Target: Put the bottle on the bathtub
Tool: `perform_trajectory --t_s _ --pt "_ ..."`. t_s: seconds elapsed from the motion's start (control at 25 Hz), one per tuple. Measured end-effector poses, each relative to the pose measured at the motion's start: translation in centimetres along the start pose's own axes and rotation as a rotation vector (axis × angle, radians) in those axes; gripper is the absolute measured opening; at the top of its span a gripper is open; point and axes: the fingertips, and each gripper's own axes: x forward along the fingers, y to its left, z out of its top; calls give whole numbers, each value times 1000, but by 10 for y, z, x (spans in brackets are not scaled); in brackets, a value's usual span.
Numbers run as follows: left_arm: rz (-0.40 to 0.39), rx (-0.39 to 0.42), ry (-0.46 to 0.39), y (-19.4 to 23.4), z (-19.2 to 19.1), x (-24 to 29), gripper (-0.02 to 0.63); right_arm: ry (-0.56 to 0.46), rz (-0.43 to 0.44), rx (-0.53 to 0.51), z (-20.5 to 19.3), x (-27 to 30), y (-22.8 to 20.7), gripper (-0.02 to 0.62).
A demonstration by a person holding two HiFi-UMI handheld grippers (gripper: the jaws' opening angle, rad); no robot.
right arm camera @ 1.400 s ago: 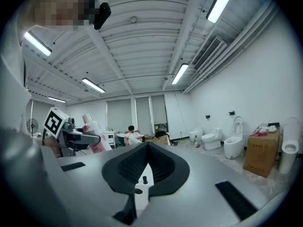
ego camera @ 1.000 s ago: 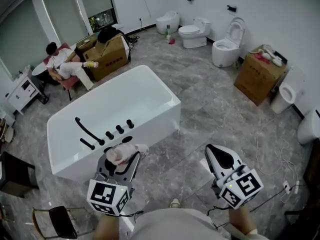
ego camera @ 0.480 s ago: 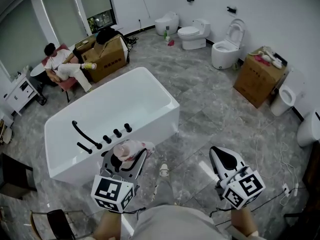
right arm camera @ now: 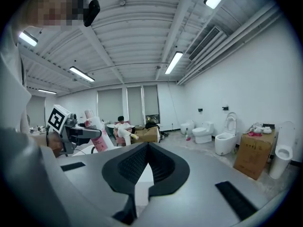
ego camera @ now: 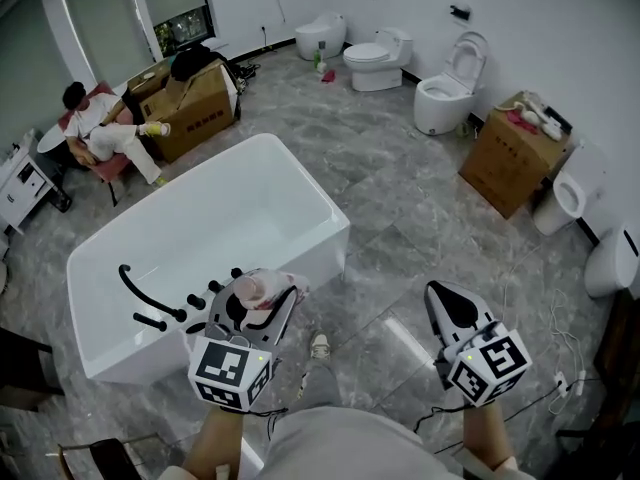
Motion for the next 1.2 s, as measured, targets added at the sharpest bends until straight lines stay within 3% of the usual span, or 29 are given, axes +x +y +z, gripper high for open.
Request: perform_trajectory --t_s 0.28,0.64,0.96,1.2 --pt "-50 6 78 65 -12 115 238 63 -26 7 9 103 -54 28" --pt "-142 53 115 126 -19 248 238 120 -63 26 14 226 -124 28" --pt "-164 61 143 134 -38 332 238 153 -63 98 -11 283 -180 28" --pt "-152 39 163 136 -63 378 238 202 9 15 -41 315 -204 28"
